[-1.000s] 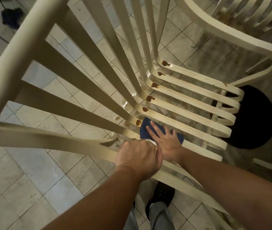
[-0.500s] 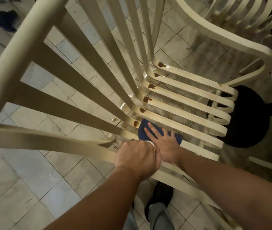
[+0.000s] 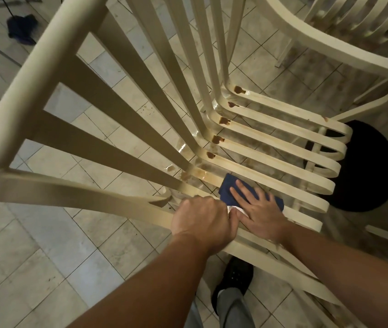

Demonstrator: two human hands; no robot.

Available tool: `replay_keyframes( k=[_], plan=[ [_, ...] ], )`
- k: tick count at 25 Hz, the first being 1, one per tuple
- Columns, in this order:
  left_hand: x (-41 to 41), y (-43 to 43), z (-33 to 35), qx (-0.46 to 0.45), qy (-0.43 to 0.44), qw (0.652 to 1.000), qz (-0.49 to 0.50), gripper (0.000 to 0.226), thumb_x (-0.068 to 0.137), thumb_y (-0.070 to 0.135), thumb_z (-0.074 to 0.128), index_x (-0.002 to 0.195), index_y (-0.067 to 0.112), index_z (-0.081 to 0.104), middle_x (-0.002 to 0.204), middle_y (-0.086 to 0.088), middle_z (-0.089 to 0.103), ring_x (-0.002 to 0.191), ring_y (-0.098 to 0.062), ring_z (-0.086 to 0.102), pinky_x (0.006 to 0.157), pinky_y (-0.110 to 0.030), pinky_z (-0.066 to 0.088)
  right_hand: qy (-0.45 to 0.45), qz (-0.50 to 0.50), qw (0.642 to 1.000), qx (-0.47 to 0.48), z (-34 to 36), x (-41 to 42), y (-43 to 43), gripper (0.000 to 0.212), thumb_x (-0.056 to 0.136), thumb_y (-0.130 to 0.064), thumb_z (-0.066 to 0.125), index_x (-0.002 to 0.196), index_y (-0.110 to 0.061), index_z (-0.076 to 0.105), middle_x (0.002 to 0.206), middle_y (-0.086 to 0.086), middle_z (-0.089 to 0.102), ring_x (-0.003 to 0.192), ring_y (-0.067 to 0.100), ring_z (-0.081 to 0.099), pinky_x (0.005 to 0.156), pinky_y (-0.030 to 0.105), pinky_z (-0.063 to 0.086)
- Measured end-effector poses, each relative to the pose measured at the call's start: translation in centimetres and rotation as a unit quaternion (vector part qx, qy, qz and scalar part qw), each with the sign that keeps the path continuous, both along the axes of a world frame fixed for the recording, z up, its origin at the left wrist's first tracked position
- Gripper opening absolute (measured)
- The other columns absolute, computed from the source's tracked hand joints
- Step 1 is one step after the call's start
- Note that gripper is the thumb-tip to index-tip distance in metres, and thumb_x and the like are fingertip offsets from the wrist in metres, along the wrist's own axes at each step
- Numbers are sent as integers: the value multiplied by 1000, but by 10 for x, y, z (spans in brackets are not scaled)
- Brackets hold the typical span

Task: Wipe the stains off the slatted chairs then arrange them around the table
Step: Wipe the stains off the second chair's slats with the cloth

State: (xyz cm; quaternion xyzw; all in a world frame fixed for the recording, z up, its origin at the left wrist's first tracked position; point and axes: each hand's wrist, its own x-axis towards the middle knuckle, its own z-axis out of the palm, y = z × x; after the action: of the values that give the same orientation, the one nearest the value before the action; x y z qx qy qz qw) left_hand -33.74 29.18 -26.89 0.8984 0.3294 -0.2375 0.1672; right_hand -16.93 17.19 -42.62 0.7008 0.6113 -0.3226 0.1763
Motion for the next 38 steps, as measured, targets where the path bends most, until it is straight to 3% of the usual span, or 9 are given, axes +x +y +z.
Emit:
replay_keyframes(
  k=[3,7,12,16,21,26,33,36,38],
  plan=[
    [0,0,1,-4,1,1000,-8,62,107,52,18,80,18,62,63,-2,52,57,-15,50,61,-32,43,1,5,1000,-9,-1,-10,13,79,72,-76,-36,143,-41,-40,155,-11,-44,154,37,7,119,60,12],
    [-1,0,-1,6,-5,1000,-8,60,106,53,20,94,15,65,71,-3,56,59,-17,49,57,-33,38,7,13,1000,-5,-23,-41,77,93,96,-71,35,151,-38,-32,153,-11,-49,153,40,5,117,62,15],
    [0,0,3,12,2,1000,-9,65,106,53,21,114,8,67,93,-13,67,69,-22,57,59,-33,38,-2,17,999,38,-21,-56,96,70,103,-63,16,159,-35,-17,166,-11,-28,150,34,14,115,54,23],
    [3,1,8,-6,2,1000,-8,57,107,52,19,73,19,52,66,-1,53,57,-16,50,60,-33,44,26,-1,998,64,-17,-13,31,64,104,-61,14,156,-43,-19,159,-18,-36,150,31,18,117,51,21],
    [1,0,4,-15,-3,1000,15,57,105,54,21,75,19,54,69,-2,57,63,-19,57,67,-35,53,19,-14,998,59,-7,24,-31,60,103,-64,3,153,-46,-25,162,-18,-31,151,31,21,117,51,23],
    [1,0,3,-10,-11,1000,5,55,107,51,20,70,20,47,63,1,49,55,-12,47,59,-33,44,16,1,999,48,-18,-14,34,70,102,-65,16,157,-40,-21,158,-14,-39,151,35,14,118,57,19],
    [2,-1,1,15,15,1000,-10,66,105,55,20,109,9,67,75,-7,60,64,-21,57,66,-36,53,24,-14,999,36,-20,-48,88,63,102,-60,4,157,-40,-18,166,-14,-27,149,31,16,116,50,22],
    [3,0,5,8,11,1000,-7,59,105,54,22,91,15,65,69,-3,55,66,-23,58,67,-35,52,56,-35,995,78,-13,-18,46,65,97,-62,-5,159,-42,-12,167,-17,-21,148,27,23,116,46,25],
    [3,0,6,2,12,1000,2,60,105,56,21,83,17,61,71,-3,57,66,-21,58,69,-34,54,52,-47,993,93,-8,13,-2,57,104,-59,5,158,-46,-11,166,-20,-16,147,24,28,116,46,27]
  ],
)
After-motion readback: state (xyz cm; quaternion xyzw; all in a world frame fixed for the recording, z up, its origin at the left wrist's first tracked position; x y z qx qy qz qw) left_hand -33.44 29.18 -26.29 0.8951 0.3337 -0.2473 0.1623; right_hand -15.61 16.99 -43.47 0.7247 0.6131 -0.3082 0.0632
